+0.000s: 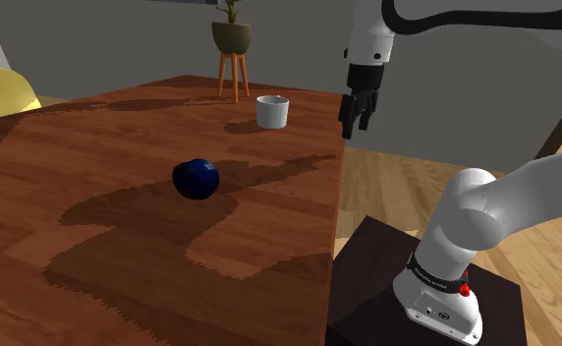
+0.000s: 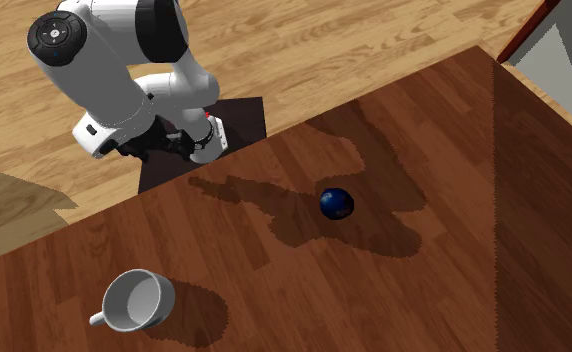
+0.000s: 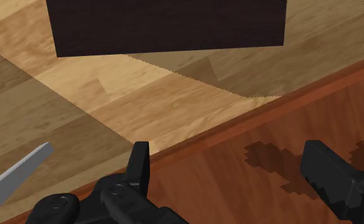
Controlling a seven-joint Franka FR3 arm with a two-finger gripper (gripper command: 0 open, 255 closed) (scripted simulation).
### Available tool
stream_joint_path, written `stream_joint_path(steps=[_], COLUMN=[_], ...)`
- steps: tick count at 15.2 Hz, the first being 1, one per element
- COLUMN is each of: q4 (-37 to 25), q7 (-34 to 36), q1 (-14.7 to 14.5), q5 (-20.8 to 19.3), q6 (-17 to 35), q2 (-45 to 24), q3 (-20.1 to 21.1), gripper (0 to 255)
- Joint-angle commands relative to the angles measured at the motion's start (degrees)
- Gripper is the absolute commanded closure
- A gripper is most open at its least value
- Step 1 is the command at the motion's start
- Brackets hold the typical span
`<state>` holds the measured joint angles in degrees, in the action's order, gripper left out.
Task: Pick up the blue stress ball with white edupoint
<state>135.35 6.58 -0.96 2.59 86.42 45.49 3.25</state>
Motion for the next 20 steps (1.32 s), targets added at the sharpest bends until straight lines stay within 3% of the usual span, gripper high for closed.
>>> stream_joint_path(steps=[1,12,20], q4=[0.00,-12.70,-27.91], q7=[0.00,25.50,45.19], q1=[0.00,0.24,1.48], q5=[0.00,9.43,10.21], q6=[0.00,-1.15,-1.16], q2=[0.00,-13.64,-29.88], q3=[0.00,15.43,25.75], gripper=[0,0,0])
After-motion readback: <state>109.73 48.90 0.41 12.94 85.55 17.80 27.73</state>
